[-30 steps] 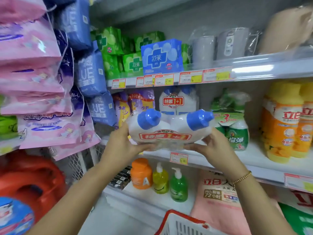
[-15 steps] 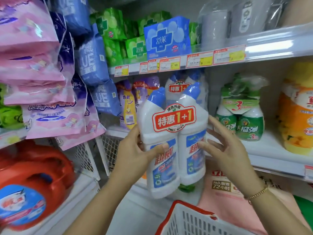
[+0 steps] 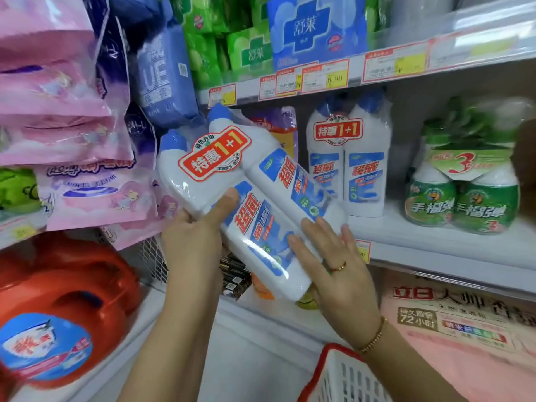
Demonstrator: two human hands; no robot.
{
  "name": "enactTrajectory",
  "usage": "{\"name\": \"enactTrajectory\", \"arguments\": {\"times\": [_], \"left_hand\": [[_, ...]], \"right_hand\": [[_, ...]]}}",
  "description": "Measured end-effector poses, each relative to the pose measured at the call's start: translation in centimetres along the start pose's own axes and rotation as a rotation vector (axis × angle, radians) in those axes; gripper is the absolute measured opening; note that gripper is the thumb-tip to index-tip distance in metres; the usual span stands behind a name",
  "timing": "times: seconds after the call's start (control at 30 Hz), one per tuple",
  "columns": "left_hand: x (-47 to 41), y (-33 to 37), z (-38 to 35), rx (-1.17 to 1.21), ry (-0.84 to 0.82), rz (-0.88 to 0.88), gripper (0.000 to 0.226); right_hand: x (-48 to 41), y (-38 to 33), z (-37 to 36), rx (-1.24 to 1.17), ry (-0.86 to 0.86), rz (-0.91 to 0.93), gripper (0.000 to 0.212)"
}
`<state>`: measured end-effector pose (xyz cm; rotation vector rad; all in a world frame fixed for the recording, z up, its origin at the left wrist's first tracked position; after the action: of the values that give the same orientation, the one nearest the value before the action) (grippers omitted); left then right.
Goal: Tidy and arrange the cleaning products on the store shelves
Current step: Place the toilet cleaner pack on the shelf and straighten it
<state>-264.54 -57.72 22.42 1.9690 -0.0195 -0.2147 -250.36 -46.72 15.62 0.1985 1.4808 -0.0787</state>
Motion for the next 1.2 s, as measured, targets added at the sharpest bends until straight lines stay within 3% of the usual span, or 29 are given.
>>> {"name": "enactTrajectory", "arguments": {"times": [0.1, 0.2, 0.27, 0.4, 0.53, 0.63, 0.67, 0.73, 0.8, 0.87, 1.03, 1.13, 1.2], "left_hand": [[0.2, 1.4, 0.0, 0.0, -0.043, -0.016, 0.021], [1.3, 2.9, -0.1, -0.01, -0.122, -0.104, 0.018], [2.2, 3.8, -0.6, 0.02, -0.211, -0.164, 0.023], [2.3, 4.3, -1.5, 0.113, -0.307, -0.172, 0.041], [1.4, 2.3, -1.3, -0.082, -0.284, -0.121, 0.013], [-0.6, 0.7, 0.1, -0.088, -0.282, 0.062, 0.014], [-1.3, 0.4, 0.4, -0.068, -0.319, 0.101, 0.021], [-2.0, 0.0, 0.6, -0.018, -0.417, 0.183, 0.061], [-1.3, -0.8, 0.0, 0.008, -0.526, 0.296, 0.078], [0.0, -1.4, -0.8, -0.011, -0.596, 0.337, 0.085], [0.7, -1.5, -1.2, 0.044, -0.398, 0.217, 0.066], [1.3, -0.9, -1.7, 0.116, -0.355, 0.168, 0.063], [1.8, 0.0, -1.9, 0.126, -0.334, 0.099, 0.062]], "right_hand": [[-1.9, -0.6, 1.2, 0.012, 0.08, 0.117, 0.064], [-3.3, -0.5, 2.5, -0.071, 0.162, 0.07, 0.041], [-4.1, 0.0, 3.1, -0.186, 0.173, -0.062, 0.036], [-4.1, 2.1, 3.3, -0.588, 0.184, -0.768, 0.06], [-2.1, 3.2, 0.5, -1.195, 0.208, -1.355, 0.045], [0.3, 3.3, -1.5, -1.466, 0.141, -1.657, 0.081], [1.0, 3.3, -1.9, -1.503, 0.137, -1.735, 0.092], [2.5, 3.5, -2.6, -1.577, 0.171, -1.853, 0.098], [3.2, 3.6, -2.8, -1.646, 0.195, -1.894, 0.082], [3.2, 3.6, -3.1, -1.717, 0.168, -1.898, 0.086], [1.9, 4.7, -2.9, -1.752, 0.066, -1.824, 0.09], [-0.3, 5.5, -0.8, -1.301, -0.046, -1.538, 0.067], [-2.6, 4.9, 1.6, -0.886, -0.115, -1.202, 0.075]]}}
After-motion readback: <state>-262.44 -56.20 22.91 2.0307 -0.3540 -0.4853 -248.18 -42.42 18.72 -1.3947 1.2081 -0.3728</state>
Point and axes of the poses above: each hand's wrist, its own x-axis away from the middle knuckle, its own z-axis out of the back of the hand, y = z × x, the point moved 6 cm from there along -x, towards the middle knuckle, and after that the axes turned 13 degrees about y, right-handed, at the moved point
